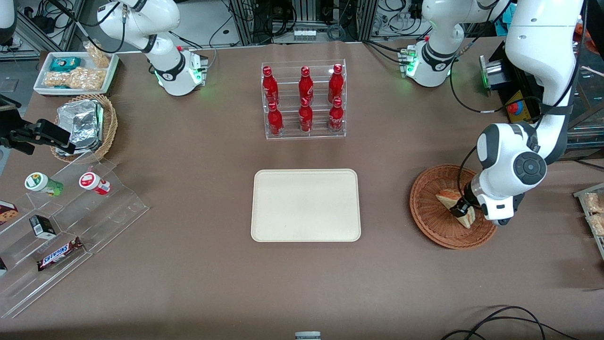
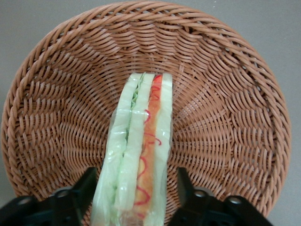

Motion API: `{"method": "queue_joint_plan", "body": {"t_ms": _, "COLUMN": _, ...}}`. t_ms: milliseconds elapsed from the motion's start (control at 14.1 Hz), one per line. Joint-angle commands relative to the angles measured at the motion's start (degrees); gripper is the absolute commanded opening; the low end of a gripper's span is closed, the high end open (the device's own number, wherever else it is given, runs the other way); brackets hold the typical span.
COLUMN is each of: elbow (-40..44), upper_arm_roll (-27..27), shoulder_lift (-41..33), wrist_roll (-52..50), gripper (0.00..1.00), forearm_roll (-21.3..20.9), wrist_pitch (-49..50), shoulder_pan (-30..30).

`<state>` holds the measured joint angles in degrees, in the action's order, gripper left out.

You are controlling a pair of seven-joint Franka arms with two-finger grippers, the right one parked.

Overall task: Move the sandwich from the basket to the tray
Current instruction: 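Lower the left gripper and close it on the wrapped sandwich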

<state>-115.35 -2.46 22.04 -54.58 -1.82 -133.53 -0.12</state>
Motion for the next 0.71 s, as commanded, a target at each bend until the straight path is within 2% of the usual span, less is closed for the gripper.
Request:
{"method": "queue_joint_plan", "body": {"t_ms": 0, "elbow": 0.9, "upper_arm_roll": 0.0, "shoulder_lift": -0.6, "wrist_roll": -1.1, "gripper": 0.06, "forearm_roll": -0.1, "wrist_pitch": 1.1, "shoulder_pan": -0.1}}
{"method": "queue_joint_plan", "body": {"t_ms": 141, "elbow": 3.4, "upper_arm_roll": -0.1, "shoulder_lift": -1.9, "wrist_roll": -1.1, "gripper": 0.04, "forearm_roll": -0.9, "wrist_pitch": 8.4, "shoulder_pan": -0.6}}
{"method": "queue_joint_plan", "body": {"t_ms": 354, "elbow": 14.6, "upper_arm_roll": -0.4, "shoulder_lift": -1.4, "wrist_roll": -1.1, "gripper": 0.06, "forearm_roll": -0.3, "wrist_pitch": 25.2, "shoulder_pan": -2.4}}
{"method": "queue_joint_plan", "body": {"t_ms": 636, "elbow": 16.5, "upper_arm_roll": -0.6, "shoulder_lift": -0.1, "wrist_roll": -1.4, "gripper": 0.07, "forearm_roll": 0.1, "wrist_pitch": 25.4, "shoulder_pan": -10.0}}
